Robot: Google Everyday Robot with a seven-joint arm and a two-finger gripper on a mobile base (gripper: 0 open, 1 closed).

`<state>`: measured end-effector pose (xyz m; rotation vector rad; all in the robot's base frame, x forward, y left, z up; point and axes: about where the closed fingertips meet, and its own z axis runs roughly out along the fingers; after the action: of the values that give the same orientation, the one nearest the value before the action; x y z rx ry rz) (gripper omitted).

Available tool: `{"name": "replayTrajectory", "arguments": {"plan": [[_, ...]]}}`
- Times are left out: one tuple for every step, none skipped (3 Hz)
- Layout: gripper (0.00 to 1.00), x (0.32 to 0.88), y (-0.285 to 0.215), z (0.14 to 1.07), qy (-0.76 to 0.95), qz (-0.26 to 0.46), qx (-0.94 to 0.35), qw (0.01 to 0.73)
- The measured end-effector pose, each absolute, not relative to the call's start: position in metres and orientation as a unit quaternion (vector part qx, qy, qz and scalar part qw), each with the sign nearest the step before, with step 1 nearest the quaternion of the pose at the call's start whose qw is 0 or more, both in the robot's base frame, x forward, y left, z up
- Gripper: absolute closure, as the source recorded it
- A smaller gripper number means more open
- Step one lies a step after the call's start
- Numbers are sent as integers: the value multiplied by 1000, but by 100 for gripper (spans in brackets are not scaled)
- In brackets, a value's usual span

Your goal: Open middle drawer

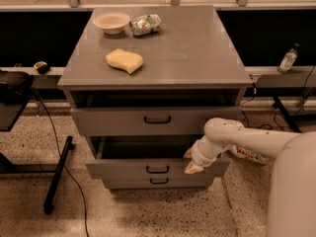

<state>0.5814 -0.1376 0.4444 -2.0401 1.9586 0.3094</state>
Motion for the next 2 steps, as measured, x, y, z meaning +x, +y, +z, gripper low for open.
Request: {"name": "replayTrajectory", "arguments": {"plan": [[68,567,-139,450,672,115,-717,145],[58,519,-141,455,646,149,-737,129]]}}
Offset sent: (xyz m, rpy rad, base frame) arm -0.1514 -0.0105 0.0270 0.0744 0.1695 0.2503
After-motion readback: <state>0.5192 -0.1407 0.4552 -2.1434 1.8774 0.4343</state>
